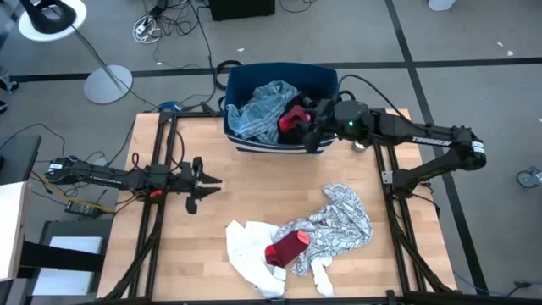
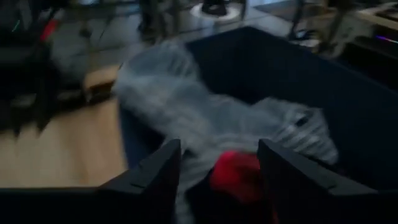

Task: Sort clothes
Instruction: Adjust the blue laundry bin

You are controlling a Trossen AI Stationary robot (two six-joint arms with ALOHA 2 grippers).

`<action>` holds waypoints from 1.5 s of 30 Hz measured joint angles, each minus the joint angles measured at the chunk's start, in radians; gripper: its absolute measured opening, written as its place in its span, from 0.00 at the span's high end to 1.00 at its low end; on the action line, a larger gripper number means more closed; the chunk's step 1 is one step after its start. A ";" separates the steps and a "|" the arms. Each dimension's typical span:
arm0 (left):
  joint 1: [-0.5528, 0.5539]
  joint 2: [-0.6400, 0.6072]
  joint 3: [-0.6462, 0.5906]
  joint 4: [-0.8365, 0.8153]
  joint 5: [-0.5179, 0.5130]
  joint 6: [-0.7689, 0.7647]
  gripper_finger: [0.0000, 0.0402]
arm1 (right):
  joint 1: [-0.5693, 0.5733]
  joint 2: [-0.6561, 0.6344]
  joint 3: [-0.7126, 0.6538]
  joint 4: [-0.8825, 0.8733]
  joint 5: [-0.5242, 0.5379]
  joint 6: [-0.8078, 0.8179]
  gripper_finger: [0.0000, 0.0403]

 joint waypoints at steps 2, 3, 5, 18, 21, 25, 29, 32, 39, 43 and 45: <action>-0.011 0.000 0.000 0.008 0.009 0.016 0.69 | 0.037 -0.002 0.000 -0.048 -0.009 -0.027 0.44; -0.019 0.000 0.000 0.008 0.010 0.019 0.69 | 0.057 0.001 0.000 -0.078 -0.010 -0.045 0.43; -0.039 0.000 0.000 0.006 0.011 0.019 0.69 | 0.093 0.017 0.000 -0.131 -0.011 -0.088 0.42; -0.112 0.000 0.062 -0.050 -0.052 0.023 0.69 | 0.114 0.199 0.000 -0.154 0.044 -0.291 0.43; -0.114 0.001 0.062 -0.085 -0.078 0.023 0.69 | 0.106 0.223 0.000 -0.152 0.053 -0.320 0.50; -0.114 0.001 0.062 -0.099 -0.095 0.023 0.69 | 0.116 0.221 0.000 -0.151 -0.014 -0.365 0.86; -0.114 0.000 0.062 -0.099 -0.095 0.023 0.69 | 0.150 0.193 0.009 -0.189 -0.044 -0.325 0.98; -0.114 0.000 0.062 -0.099 -0.090 0.009 0.69 | 0.194 0.175 0.047 -0.240 -0.044 -0.275 0.98; -0.114 0.000 0.062 -0.098 -0.075 -0.030 0.69 | 0.299 0.171 0.132 -0.311 -0.076 -0.221 0.99; -0.114 0.000 0.062 -0.098 -0.075 -0.034 0.69 | 0.306 0.186 0.132 -0.331 -0.077 -0.230 0.99; -0.114 0.000 0.062 -0.098 -0.075 -0.034 0.69 | 0.289 0.203 0.131 -0.362 -0.074 -0.236 0.99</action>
